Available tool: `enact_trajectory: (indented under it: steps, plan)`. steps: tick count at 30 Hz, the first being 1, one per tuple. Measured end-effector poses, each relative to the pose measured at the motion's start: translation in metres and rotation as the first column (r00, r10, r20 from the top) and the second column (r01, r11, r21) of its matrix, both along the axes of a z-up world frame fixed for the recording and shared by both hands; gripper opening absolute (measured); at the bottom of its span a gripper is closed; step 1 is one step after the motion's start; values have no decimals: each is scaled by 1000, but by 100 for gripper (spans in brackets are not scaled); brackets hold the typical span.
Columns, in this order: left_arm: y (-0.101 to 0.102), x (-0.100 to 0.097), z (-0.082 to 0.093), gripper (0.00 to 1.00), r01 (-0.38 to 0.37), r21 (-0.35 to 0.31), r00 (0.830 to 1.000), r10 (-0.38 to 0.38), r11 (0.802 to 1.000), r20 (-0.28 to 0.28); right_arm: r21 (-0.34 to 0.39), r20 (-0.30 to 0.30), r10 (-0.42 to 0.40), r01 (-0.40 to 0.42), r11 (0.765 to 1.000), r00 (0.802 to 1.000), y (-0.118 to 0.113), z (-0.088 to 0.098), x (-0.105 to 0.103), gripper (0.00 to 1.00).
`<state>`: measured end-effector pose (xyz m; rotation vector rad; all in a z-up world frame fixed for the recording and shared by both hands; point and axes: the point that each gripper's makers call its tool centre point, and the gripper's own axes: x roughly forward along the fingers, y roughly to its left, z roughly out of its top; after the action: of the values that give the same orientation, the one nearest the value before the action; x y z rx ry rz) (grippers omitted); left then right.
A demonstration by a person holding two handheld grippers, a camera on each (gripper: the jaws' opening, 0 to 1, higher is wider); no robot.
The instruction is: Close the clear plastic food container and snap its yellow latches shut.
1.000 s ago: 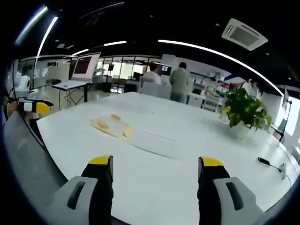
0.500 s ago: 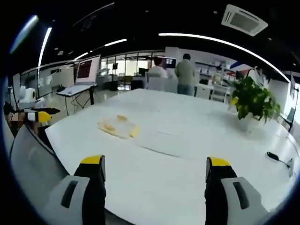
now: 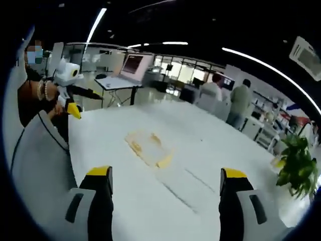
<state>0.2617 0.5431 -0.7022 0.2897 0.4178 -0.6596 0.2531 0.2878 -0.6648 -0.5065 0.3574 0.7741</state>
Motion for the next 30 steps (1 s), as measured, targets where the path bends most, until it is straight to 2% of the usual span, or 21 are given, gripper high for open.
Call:
enact_trajectory:
  steps: [3,6,9,12,14,16,21,23,25,30]
  plan:
    - [-5,13,2,99,58,38,998,-58,998,-1,-78,3,78,-77,994,997,11,0,8,84]
    - [-9,18,-6,99,117,79,991,-111,990,-75,-102,-1,129,-128,987,992,22,-1,15,83]
    - [-14,27,-9,99,161,118,986,-154,980,-66,-163,-37,189,-192,968,981,29,-12,17,82]
    - [-14,32,-19,99,202,178,976,-183,963,-116,-239,-56,245,-252,938,968,34,-23,22,81]
    - [-17,39,-21,99,236,202,969,-215,950,-121,-259,-64,263,-270,927,963,38,-26,26,79]
    - [-15,46,-25,99,268,254,961,-239,929,-140,-285,-78,286,-296,911,955,40,-31,32,76]
    - [-14,64,-31,97,328,382,945,-295,864,-144,-346,-102,333,-347,871,937,46,-41,51,74]
    - [-17,69,-33,97,342,376,939,-305,861,-157,-339,-145,354,-383,859,924,49,-47,54,75]
    - [-18,73,-34,96,353,379,935,-310,855,-171,-356,-160,369,-402,844,916,50,-51,59,74]
    - [-19,82,-40,94,401,409,916,-345,820,-206,-405,-205,399,-448,797,894,50,-67,69,69]
